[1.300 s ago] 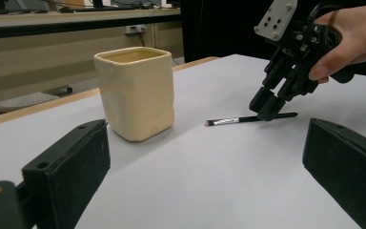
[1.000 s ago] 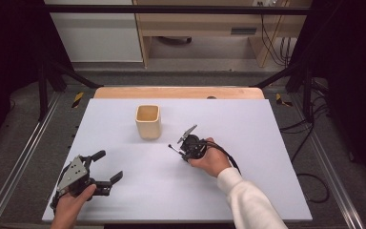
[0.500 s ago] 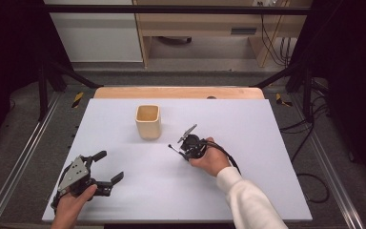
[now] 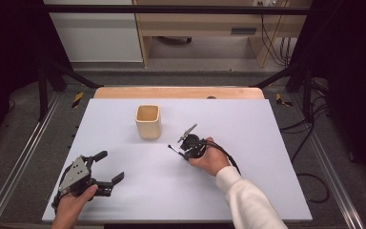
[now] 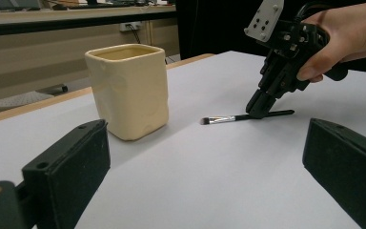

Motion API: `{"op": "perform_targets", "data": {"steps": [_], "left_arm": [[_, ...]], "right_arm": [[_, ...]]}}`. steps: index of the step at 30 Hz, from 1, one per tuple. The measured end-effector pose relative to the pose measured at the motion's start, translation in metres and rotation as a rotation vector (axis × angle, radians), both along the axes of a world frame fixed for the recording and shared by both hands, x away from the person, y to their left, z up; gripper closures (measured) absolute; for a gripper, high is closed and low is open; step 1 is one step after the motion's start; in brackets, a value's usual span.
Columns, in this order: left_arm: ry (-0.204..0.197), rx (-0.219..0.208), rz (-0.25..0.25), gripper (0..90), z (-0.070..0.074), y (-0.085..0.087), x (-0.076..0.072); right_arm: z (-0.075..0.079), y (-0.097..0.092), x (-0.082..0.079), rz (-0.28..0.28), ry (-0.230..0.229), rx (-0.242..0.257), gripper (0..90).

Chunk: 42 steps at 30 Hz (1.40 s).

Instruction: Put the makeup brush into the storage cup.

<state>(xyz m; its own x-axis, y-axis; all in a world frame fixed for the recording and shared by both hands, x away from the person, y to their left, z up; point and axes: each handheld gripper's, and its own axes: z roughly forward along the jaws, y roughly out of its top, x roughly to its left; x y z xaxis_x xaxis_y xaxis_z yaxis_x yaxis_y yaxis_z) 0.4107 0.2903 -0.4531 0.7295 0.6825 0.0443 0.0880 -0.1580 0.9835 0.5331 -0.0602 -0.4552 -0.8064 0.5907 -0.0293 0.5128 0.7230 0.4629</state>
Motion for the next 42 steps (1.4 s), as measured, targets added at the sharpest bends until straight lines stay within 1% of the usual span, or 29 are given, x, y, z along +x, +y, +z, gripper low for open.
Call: {"op": "perform_targets", "data": {"steps": [2,5,7,8,10,13,15,16,17,18,19,20,21,22,23,25,28,29,30,31,32,33,34,37,38,39,40,41,42], "left_arm": [[-0.001,-0.001,0.001,1.9,0.000,0.000,0.000],[-0.001,0.004,0.003,1.9,0.000,0.001,0.000],[-0.001,-0.002,0.003,1.9,0.000,0.001,0.000],[-0.002,-0.001,0.003,1.9,0.000,0.000,0.000],[-0.001,0.001,0.003,1.9,0.000,0.000,0.000],[0.000,0.000,0.003,1.9,0.000,-0.001,0.000],[-0.001,0.004,0.002,1.9,0.001,-0.001,0.000],[-0.001,-0.001,0.002,1.9,0.001,-0.002,0.000],[0.000,-0.002,0.002,1.9,0.001,-0.002,-0.001],[0.000,-0.004,0.002,2.0,0.001,-0.003,-0.001],[0.000,-0.002,0.002,2.0,0.002,-0.003,-0.001],[-0.001,-0.009,0.001,1.9,0.002,-0.003,-0.001],[0.000,-0.014,0.001,2.0,0.002,-0.004,-0.002],[0.000,-0.015,0.001,2.0,0.002,-0.004,-0.002],[0.000,-0.014,0.000,2.0,0.002,-0.004,-0.002],[0.002,-0.017,0.004,2.0,0.003,-0.004,-0.003],[-0.002,-0.023,0.010,2.1,0.004,-0.004,-0.007],[-0.002,-0.023,0.010,2.1,0.005,-0.004,-0.008],[-0.003,-0.030,0.009,2.1,0.005,-0.004,-0.008],[-0.003,-0.036,0.010,2.1,0.005,-0.004,-0.009],[-0.002,-0.032,0.009,2.1,0.006,-0.005,-0.009],[-0.002,-0.031,0.010,2.1,0.006,-0.005,-0.009],[-0.002,-0.031,0.011,2.1,0.006,-0.005,-0.009],[0.002,-0.030,0.022,2.2,0.006,-0.005,-0.010],[0.003,-0.030,0.026,2.3,0.006,-0.005,-0.011],[0.001,-0.032,0.030,2.3,0.007,-0.005,-0.012],[0.002,-0.033,0.033,2.3,0.007,-0.004,-0.013],[0.001,-0.039,0.036,2.3,0.007,-0.004,-0.013],[0.001,-0.041,0.039,2.3,0.007,-0.004,-0.013]], "right_arm": [[0.000,0.000,0.000,0.006,-0.003,0.004,84.0],[0.003,-0.001,-0.002,0.009,-0.013,0.024,84.0],[0.008,-0.003,-0.005,0.009,-0.022,0.047,84.0],[0.008,-0.003,-0.005,0.009,-0.022,0.047,84.0],[0.013,-0.005,-0.008,0.011,-0.033,0.063,84.0],[0.022,-0.009,-0.015,0.006,-0.060,0.112,84.0],[0.028,-0.014,-0.020,-0.010,-0.077,0.162,84.0],[0.029,-0.016,-0.023,-0.016,-0.081,0.180,84.0],[0.030,-0.019,-0.026,-0.013,-0.097,0.188,84.0],[0.032,-0.024,-0.033,-0.018,-0.117,0.223,84.0],[0.032,-0.024,-0.033,-0.018,-0.117,0.223,84.0],[0.033,-0.027,-0.036,-0.027,-0.120,0.232,84.0],[0.033,-0.029,-0.039,-0.025,-0.136,0.243,84.0],[0.035,-0.034,-0.044,-0.029,-0.156,0.273,84.0],[0.035,-0.034,-0.044,-0.029,-0.156,0.273,84.0],[0.035,-0.038,-0.048,-0.037,-0.175,0.302,84.0],[0.036,-0.044,-0.053,-0.046,-0.202,0.330,84.0],[0.036,-0.046,-0.055,-0.052,-0.218,0.343,84.0],[0.036,-0.050,-0.057,-0.060,-0.244,0.378,84.0],[0.036,-0.050,-0.057,-0.060,-0.244,0.378,84.0],[0.037,-0.052,-0.060,-0.071,-0.264,0.406,84.0],[0.037,-0.052,-0.060,-0.071,-0.264,0.406,84.0],[0.036,-0.054,-0.062,-0.074,-0.275,0.424,84.0],[0.031,-0.058,-0.066,-0.094,-0.312,0.478,84.0],[0.030,-0.059,-0.067,-0.098,-0.323,0.487,84.0],[0.028,-0.061,-0.069,-0.103,-0.331,0.509,84.0],[0.023,-0.064,-0.071,-0.109,-0.348,0.546,84.0],[0.023,-0.064,-0.071,-0.109,-0.348,0.546,83.9],[0.022,-0.065,-0.071,-0.112,-0.358,0.552,84.0]]}}
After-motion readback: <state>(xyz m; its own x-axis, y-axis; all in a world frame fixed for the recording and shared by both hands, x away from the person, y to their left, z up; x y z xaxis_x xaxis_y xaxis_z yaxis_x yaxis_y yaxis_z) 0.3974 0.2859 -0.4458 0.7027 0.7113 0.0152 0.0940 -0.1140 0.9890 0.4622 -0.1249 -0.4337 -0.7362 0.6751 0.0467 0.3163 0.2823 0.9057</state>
